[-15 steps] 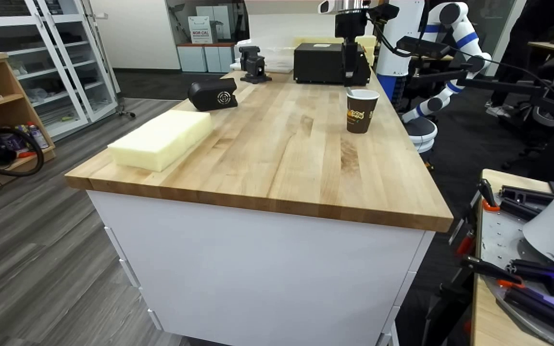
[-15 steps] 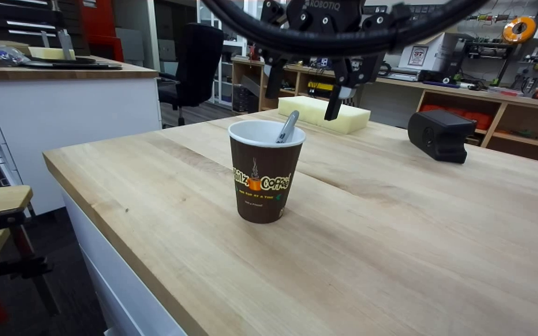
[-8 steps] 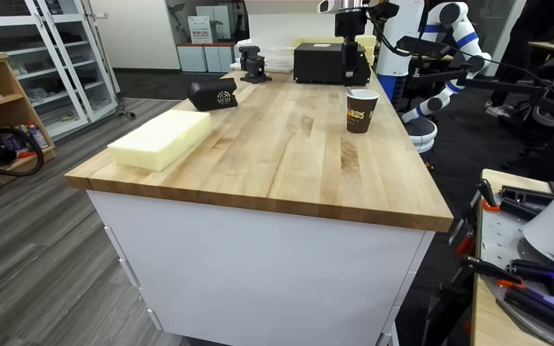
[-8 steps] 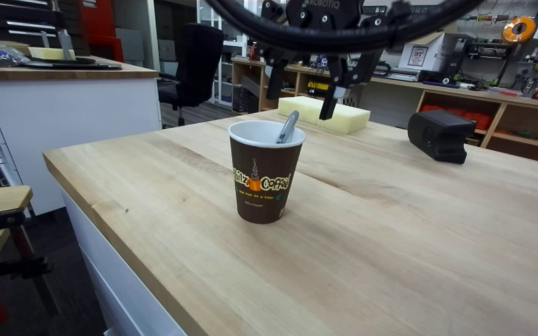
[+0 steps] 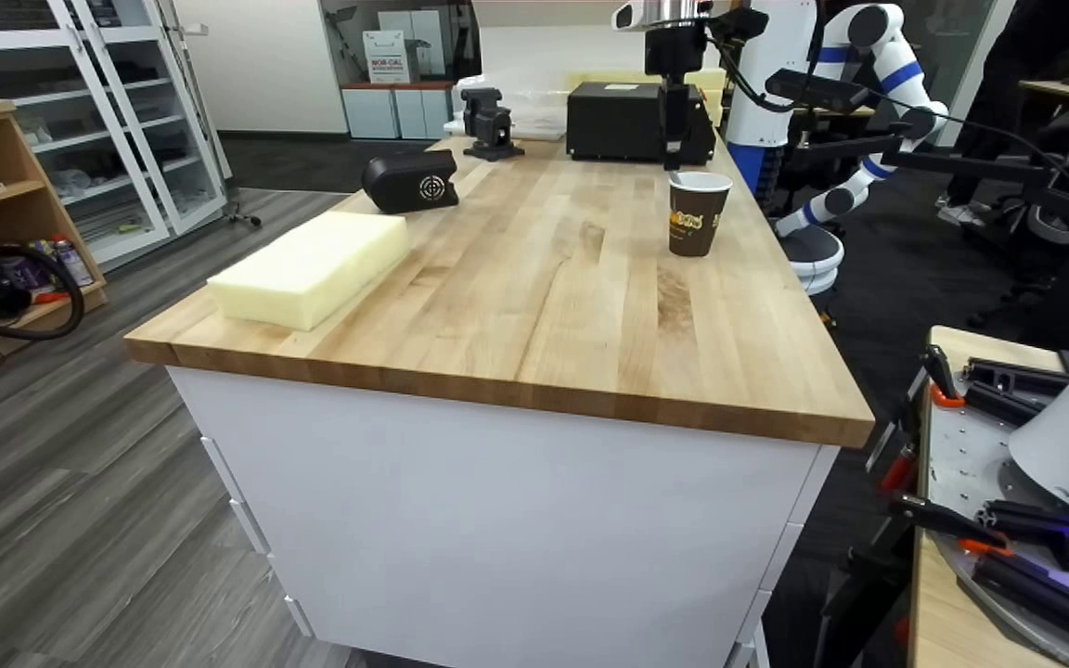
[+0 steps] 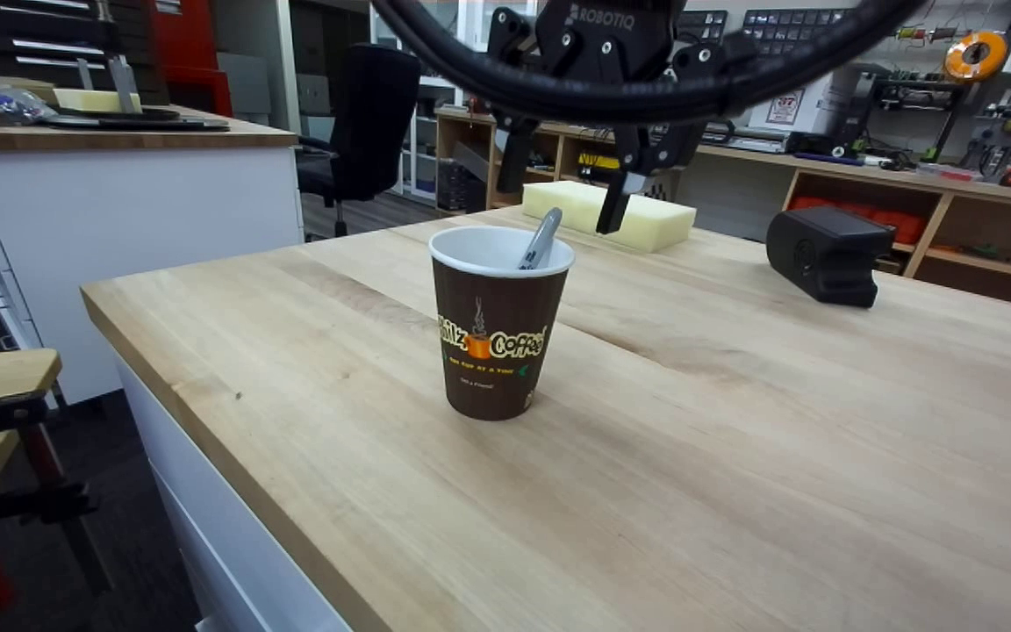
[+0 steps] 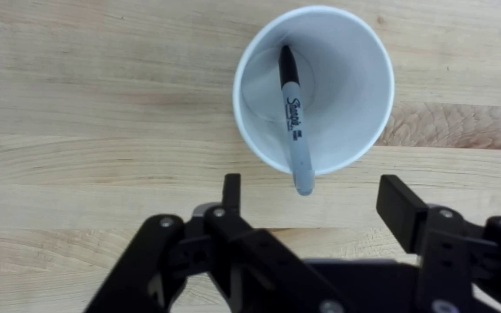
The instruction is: Take the pen out of the cup and put it on the counter
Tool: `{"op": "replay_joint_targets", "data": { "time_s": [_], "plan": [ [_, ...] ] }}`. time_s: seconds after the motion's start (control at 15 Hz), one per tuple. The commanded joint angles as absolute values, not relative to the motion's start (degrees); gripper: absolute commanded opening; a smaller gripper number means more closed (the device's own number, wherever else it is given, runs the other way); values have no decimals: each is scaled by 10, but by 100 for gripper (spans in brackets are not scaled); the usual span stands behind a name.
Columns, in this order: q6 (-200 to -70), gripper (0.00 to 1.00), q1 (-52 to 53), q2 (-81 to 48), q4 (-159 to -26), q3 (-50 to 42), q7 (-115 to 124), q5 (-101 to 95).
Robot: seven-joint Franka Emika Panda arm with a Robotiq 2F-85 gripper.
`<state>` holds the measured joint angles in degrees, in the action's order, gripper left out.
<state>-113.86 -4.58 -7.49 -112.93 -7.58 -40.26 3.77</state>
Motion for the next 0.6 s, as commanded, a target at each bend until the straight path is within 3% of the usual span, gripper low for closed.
{"op": "replay_joint_targets", "data": {
  "time_s": [0.0, 0.13, 0.53],
  "plan": [
    [-1119, 57, -61, -89, -1109, -63, -406, 46],
    [-1118, 54, -62, -92, -1107, -62, -406, 45],
    [-1116, 13, -62, -91, -1106, -60, -403, 41]
  ]
}}
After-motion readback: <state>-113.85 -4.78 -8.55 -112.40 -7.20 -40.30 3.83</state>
